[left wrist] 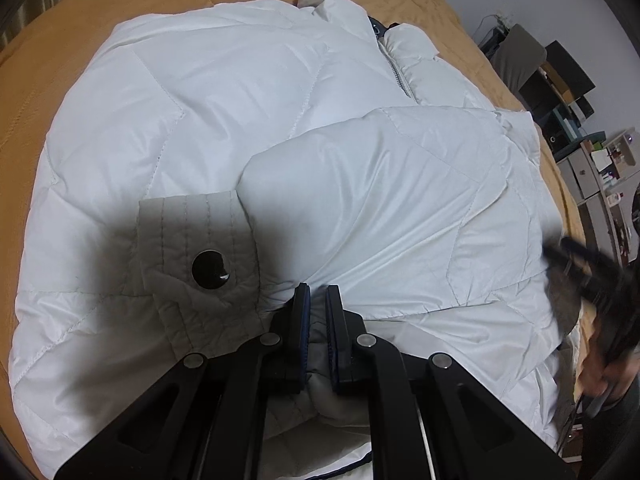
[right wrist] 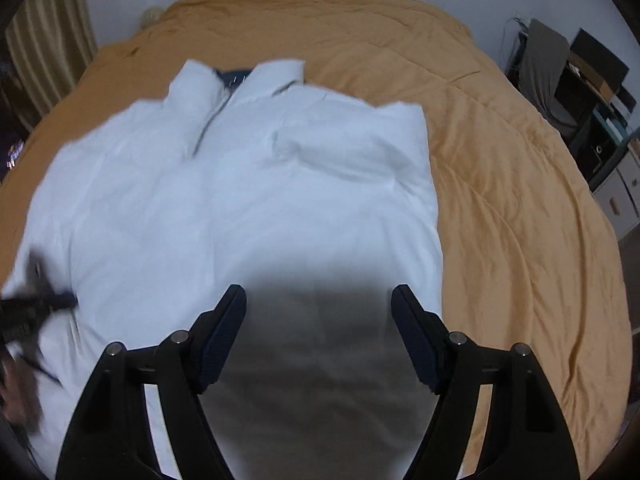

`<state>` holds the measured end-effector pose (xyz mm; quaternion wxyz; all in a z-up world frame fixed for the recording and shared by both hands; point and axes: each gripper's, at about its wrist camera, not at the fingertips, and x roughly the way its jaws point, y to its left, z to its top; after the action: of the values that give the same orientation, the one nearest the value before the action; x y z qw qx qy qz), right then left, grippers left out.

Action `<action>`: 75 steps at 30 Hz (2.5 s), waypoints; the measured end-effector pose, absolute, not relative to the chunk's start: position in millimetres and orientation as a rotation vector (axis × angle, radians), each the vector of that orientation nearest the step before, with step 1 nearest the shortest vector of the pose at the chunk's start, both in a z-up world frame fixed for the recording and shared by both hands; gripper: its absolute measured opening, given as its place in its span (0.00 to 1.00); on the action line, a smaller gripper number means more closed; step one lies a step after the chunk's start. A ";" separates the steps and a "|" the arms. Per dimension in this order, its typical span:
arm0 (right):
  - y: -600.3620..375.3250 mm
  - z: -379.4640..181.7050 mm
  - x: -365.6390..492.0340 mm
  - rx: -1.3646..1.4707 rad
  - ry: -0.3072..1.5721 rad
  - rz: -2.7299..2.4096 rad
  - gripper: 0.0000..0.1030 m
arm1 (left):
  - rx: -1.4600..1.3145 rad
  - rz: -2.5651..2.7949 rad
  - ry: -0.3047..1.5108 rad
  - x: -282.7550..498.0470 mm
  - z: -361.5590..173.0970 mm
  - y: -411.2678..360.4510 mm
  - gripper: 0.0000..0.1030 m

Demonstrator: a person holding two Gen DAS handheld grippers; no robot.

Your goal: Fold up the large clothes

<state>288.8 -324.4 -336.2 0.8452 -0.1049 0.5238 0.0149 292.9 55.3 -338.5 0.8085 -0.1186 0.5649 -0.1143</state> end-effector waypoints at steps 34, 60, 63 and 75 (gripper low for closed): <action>-445.3 -363.6 150.2 0.415 1.333 0.289 0.94 | -0.555 -0.190 1.305 155.8 -321.0 227.2 0.24; -435.2 -357.7 127.2 0.463 1.350 0.515 0.83 | -0.654 -0.518 1.276 111.3 -346.4 195.7 0.99; -438.9 -359.2 127.8 0.445 1.368 0.457 0.55 | -0.638 -0.516 1.264 104.5 -347.8 185.3 0.98; -464.9 -374.7 84.1 0.536 1.422 0.470 0.90 | -0.764 -0.602 1.300 81.2 -350.2 192.6 0.99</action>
<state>84.1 -464.9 -374.7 0.7002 0.2405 0.6383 0.2109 81.2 192.6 -350.2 0.6881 -0.3413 0.5811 -0.2690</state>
